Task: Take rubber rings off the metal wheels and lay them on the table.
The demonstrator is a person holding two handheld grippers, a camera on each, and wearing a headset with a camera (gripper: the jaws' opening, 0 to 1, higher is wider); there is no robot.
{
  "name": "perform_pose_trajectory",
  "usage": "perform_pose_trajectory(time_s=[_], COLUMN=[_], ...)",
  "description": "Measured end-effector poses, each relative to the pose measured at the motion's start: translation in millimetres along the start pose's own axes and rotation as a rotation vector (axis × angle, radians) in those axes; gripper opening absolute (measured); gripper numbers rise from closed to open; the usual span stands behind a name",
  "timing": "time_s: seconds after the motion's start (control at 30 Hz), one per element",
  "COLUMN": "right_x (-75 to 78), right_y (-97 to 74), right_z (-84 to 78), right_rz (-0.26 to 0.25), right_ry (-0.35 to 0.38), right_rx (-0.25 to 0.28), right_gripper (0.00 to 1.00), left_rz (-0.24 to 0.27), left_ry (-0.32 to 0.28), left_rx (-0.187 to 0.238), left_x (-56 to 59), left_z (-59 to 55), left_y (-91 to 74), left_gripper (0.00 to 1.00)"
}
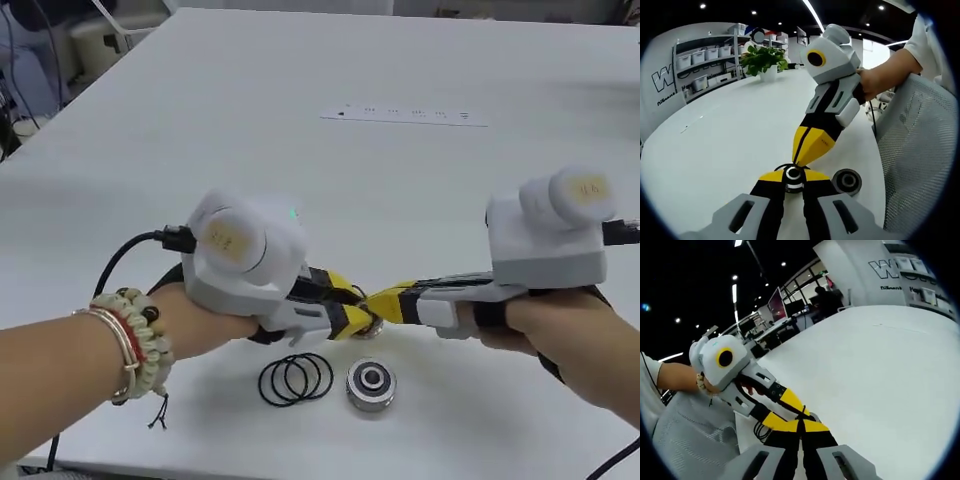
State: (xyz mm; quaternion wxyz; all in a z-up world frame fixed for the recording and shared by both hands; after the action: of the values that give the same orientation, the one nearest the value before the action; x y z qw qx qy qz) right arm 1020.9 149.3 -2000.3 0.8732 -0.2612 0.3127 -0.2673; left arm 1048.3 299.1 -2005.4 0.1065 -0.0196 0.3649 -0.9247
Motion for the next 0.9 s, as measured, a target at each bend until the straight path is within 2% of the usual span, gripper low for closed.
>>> perform_pose_trajectory(time_s=[0.1, 0.13, 0.33, 0.5, 0.6, 0.7, 0.9], right_x=[2.4, 2.4, 2.1, 0.0, -1.4, -3.3, -9.9], right_y=[-1.1, -1.1, -1.3, -4.2, -5.1, -5.3, -3.9], right_z=[0.3, 0.3, 1.1, 3.6, 4.7, 6.2, 8.4], right_rz=[-0.004, -0.005, -0.009, -0.004, 0.002, 0.009, 0.043], right_ry=[0.017, 0.018, 0.011, 0.010, 0.008, 0.005, -0.001], right_rx=[0.011, 0.010, 0.013, 0.030, 0.036, 0.042, 0.038], right_gripper=[0.00, 0.00, 0.00, 0.00, 0.00, 0.00, 0.00], left_rz=[0.014, 0.012, -0.025, -0.045, -0.050, -0.009, 0.039], left_ry=[0.029, 0.038, 0.020, -0.003, -0.019, 0.006, -0.013], left_rx=[-0.037, -0.037, -0.001, 0.026, 0.054, 0.066, 0.089], left_x=[-1.4, -1.4, -3.1, -5.4, -6.3, -9.1, -12.7], left_z=[2.9, 3.7, 6.4, 10.6, 15.1, 17.1, 11.1], left_y=[-2.8, -4.4, -20.2, -38.6, -52.3, -67.3, -95.8], left_gripper=[0.09, 0.10, 0.13, 0.30, 0.37, 0.37, 0.42])
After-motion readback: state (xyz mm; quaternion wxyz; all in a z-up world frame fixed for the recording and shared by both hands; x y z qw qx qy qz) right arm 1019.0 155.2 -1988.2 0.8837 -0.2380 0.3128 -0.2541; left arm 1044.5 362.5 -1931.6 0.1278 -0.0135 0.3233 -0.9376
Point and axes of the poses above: the centre of the closed fingertips' face, and the gripper's own axes: y roughly forward along the fingers, x roughly to its right, z roughly out of its top, the point moved 10 cm from there along -y, roughly backward along the fingers, and after that the axes turned 10 degrees about -x, right-handed, at the moved point
